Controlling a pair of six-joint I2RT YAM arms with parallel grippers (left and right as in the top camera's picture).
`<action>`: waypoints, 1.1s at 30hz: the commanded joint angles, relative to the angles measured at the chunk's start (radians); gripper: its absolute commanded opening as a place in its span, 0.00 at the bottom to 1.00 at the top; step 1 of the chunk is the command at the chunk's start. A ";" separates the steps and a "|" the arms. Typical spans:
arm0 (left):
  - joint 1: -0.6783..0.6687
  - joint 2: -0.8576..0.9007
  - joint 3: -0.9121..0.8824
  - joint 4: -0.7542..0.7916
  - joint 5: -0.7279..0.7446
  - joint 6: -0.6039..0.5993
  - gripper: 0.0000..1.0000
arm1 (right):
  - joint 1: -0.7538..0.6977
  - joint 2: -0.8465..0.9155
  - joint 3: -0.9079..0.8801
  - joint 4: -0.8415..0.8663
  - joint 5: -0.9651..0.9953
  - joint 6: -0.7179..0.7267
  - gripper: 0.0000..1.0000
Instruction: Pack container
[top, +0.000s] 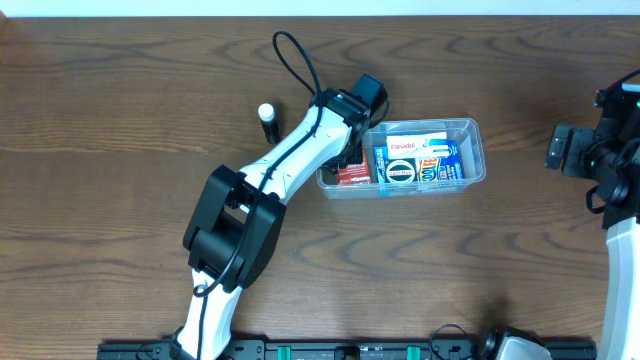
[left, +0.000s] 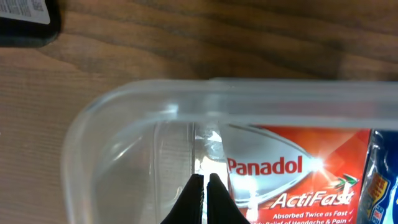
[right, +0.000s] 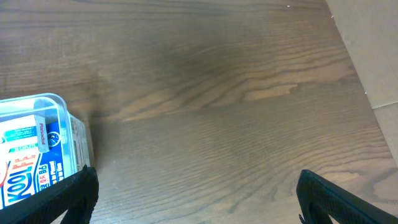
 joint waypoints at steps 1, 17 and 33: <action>0.002 0.016 -0.001 0.003 -0.023 -0.005 0.06 | -0.008 -0.002 0.008 -0.001 -0.001 0.011 0.99; 0.003 0.018 -0.016 0.015 -0.022 -0.014 0.06 | -0.008 -0.002 0.008 -0.001 -0.001 0.010 0.99; 0.000 0.018 -0.042 0.058 0.041 -0.024 0.06 | -0.008 -0.002 0.008 -0.001 -0.001 0.011 0.99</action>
